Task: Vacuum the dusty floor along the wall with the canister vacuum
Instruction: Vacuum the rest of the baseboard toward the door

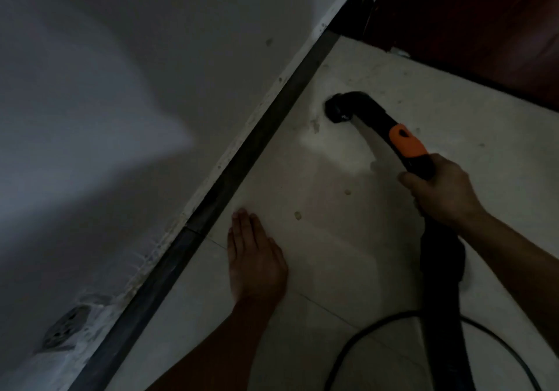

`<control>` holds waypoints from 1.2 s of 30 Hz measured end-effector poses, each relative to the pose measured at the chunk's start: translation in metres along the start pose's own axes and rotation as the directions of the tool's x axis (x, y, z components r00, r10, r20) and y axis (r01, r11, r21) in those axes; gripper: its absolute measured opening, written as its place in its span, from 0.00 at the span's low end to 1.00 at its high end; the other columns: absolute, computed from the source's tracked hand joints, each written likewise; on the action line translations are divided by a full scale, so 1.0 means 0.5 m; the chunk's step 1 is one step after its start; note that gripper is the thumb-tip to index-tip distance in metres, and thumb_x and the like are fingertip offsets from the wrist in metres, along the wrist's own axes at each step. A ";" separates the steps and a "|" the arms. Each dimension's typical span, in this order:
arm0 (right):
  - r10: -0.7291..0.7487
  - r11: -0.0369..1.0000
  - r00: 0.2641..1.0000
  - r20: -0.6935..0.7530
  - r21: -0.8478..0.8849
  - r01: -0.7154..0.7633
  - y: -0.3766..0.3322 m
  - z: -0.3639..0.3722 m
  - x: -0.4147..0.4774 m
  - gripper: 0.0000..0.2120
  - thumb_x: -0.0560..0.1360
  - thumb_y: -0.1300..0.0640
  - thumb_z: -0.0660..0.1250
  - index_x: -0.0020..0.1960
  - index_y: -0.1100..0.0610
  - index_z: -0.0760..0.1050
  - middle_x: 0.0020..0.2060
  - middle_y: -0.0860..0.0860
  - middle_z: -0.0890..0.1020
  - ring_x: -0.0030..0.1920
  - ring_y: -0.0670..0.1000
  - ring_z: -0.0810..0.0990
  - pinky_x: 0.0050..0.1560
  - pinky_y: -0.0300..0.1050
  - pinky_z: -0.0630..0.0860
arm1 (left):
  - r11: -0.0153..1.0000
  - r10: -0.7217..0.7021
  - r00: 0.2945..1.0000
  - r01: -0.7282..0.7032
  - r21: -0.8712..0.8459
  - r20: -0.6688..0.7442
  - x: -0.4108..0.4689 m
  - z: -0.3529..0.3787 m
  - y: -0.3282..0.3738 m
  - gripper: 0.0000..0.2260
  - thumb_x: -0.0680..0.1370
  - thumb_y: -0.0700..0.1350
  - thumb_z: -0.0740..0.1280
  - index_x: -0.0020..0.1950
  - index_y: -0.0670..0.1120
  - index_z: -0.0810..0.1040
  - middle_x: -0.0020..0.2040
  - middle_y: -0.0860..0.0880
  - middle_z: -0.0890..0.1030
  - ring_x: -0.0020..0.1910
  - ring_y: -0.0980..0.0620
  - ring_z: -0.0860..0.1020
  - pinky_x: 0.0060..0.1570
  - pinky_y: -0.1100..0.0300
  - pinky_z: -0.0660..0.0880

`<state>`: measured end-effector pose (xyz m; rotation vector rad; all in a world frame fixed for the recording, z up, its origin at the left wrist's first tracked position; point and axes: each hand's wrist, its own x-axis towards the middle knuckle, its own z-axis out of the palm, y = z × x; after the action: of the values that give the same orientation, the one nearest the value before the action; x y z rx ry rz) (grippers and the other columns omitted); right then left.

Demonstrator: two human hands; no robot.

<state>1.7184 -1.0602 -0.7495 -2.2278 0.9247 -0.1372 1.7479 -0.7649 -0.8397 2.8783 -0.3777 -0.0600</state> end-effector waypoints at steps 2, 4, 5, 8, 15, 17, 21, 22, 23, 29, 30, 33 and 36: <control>-0.034 0.999 0.998 0.047 -0.012 0.035 -0.009 0.008 -0.004 0.10 0.73 0.55 0.71 0.50 0.55 0.73 0.34 0.56 0.80 0.29 0.55 0.80 0.28 0.42 0.73 | 1.000 0.005 1.000 -0.005 0.004 -0.002 -0.002 -0.003 0.000 0.25 0.79 0.45 0.50 0.72 0.33 0.65 0.73 0.34 0.64 0.73 0.37 0.64 0.73 0.45 0.58; -0.059 0.997 0.994 0.087 -0.039 0.062 -0.017 0.011 -0.008 0.11 0.73 0.54 0.71 0.52 0.55 0.74 0.35 0.56 0.80 0.30 0.56 0.80 0.29 0.44 0.74 | 1.000 0.002 1.000 -0.002 0.003 -0.005 -0.003 -0.009 0.001 0.25 0.79 0.45 0.50 0.72 0.32 0.65 0.73 0.34 0.64 0.73 0.37 0.63 0.73 0.46 0.58; -0.059 0.997 0.995 0.086 -0.053 0.064 -0.023 0.011 -0.005 0.12 0.73 0.54 0.71 0.54 0.56 0.74 0.36 0.57 0.80 0.32 0.58 0.80 0.32 0.47 0.76 | 1.000 -0.002 1.000 0.002 0.003 -0.003 -0.003 -0.011 0.002 0.25 0.79 0.45 0.50 0.72 0.32 0.66 0.73 0.34 0.64 0.73 0.37 0.63 0.73 0.46 0.58; -0.060 0.992 0.998 0.033 -0.106 0.064 -0.048 0.007 0.015 0.14 0.74 0.54 0.70 0.56 0.59 0.74 0.40 0.59 0.80 0.37 0.60 0.80 0.40 0.50 0.77 | 1.000 -0.002 1.000 0.002 0.008 0.005 -0.003 -0.012 0.004 0.26 0.78 0.45 0.49 0.72 0.33 0.65 0.73 0.34 0.64 0.73 0.38 0.63 0.73 0.46 0.59; -0.103 0.981 0.991 0.086 -0.158 0.115 -0.013 0.022 -0.088 0.10 0.73 0.54 0.71 0.50 0.54 0.72 0.32 0.47 0.76 0.30 0.45 0.76 0.26 0.38 0.65 | 1.000 -0.003 1.000 0.003 -0.003 0.007 -0.001 -0.005 0.003 0.26 0.79 0.46 0.48 0.72 0.33 0.64 0.73 0.34 0.64 0.73 0.38 0.63 0.72 0.45 0.58; -0.097 0.987 0.990 0.100 -0.121 0.109 -0.018 0.031 -0.077 0.10 0.73 0.53 0.71 0.51 0.54 0.73 0.33 0.48 0.77 0.31 0.49 0.77 0.28 0.39 0.68 | 1.000 -0.003 1.000 0.003 -0.005 0.011 0.000 -0.005 0.002 0.26 0.79 0.46 0.49 0.72 0.33 0.64 0.73 0.34 0.64 0.73 0.38 0.62 0.72 0.46 0.58; -0.069 0.997 0.996 0.054 -0.036 0.071 -0.071 0.060 -0.007 0.11 0.73 0.53 0.70 0.52 0.56 0.73 0.37 0.55 0.79 0.36 0.58 0.80 0.37 0.47 0.76 | 1.000 0.011 1.000 -0.011 0.015 0.003 0.000 -0.006 0.001 0.25 0.79 0.46 0.50 0.72 0.33 0.65 0.73 0.34 0.64 0.73 0.37 0.64 0.72 0.46 0.58; -0.076 0.997 0.995 0.058 -0.021 0.077 -0.086 0.069 0.000 0.11 0.73 0.54 0.70 0.51 0.56 0.72 0.37 0.56 0.78 0.36 0.58 0.80 0.38 0.47 0.77 | 1.000 0.013 1.000 -0.013 0.017 0.002 0.000 -0.005 0.001 0.25 0.79 0.45 0.50 0.72 0.33 0.65 0.73 0.34 0.64 0.73 0.38 0.64 0.72 0.46 0.58; -0.087 0.996 0.994 0.069 -0.014 0.088 -0.097 0.077 -0.003 0.11 0.73 0.54 0.70 0.51 0.57 0.72 0.37 0.55 0.78 0.36 0.58 0.80 0.37 0.47 0.76 | 1.000 0.011 1.000 -0.011 0.016 0.004 -0.001 -0.004 0.000 0.25 0.79 0.46 0.49 0.72 0.33 0.65 0.73 0.34 0.64 0.73 0.38 0.63 0.73 0.46 0.57; -0.165 0.980 0.970 0.177 -0.084 0.182 -0.059 0.092 -0.138 0.11 0.70 0.54 0.72 0.47 0.53 0.70 0.32 0.48 0.76 0.33 0.54 0.77 0.30 0.42 0.67 | 1.000 0.005 1.000 -0.005 0.001 0.017 0.000 -0.002 -0.003 0.26 0.79 0.46 0.50 0.72 0.33 0.64 0.73 0.34 0.64 0.73 0.38 0.63 0.72 0.45 0.58; -0.166 0.980 0.968 0.190 -0.077 0.183 -0.051 0.090 -0.139 0.11 0.71 0.54 0.72 0.47 0.53 0.71 0.32 0.48 0.77 0.33 0.54 0.78 0.30 0.42 0.68 | 1.000 0.005 1.000 -0.005 0.000 0.016 0.000 -0.002 -0.002 0.26 0.79 0.46 0.49 0.72 0.33 0.65 0.73 0.34 0.64 0.73 0.37 0.63 0.72 0.45 0.58; -0.075 0.993 0.994 0.081 -0.083 0.081 -0.046 0.068 -0.084 0.11 0.71 0.53 0.71 0.49 0.54 0.71 0.36 0.53 0.78 0.37 0.57 0.78 0.35 0.44 0.70 | 1.000 0.013 1.000 -0.013 0.004 0.006 -0.001 -0.002 -0.003 0.25 0.78 0.45 0.51 0.71 0.33 0.66 0.73 0.34 0.65 0.72 0.37 0.64 0.71 0.46 0.57; -0.020 0.996 1.000 -0.020 -0.086 0.018 -0.038 0.051 -0.070 0.12 0.72 0.53 0.70 0.51 0.55 0.71 0.34 0.50 0.74 0.36 0.55 0.74 0.34 0.43 0.66 | 1.000 0.017 1.000 -0.017 0.002 -0.004 -0.002 -0.002 -0.005 0.25 0.77 0.43 0.54 0.71 0.32 0.66 0.72 0.33 0.65 0.72 0.36 0.64 0.72 0.45 0.58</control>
<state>1.7123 -1.0132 -0.7501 -2.3185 0.9365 -0.1325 1.7478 -0.7620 -0.8396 2.8758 -0.4021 -0.0515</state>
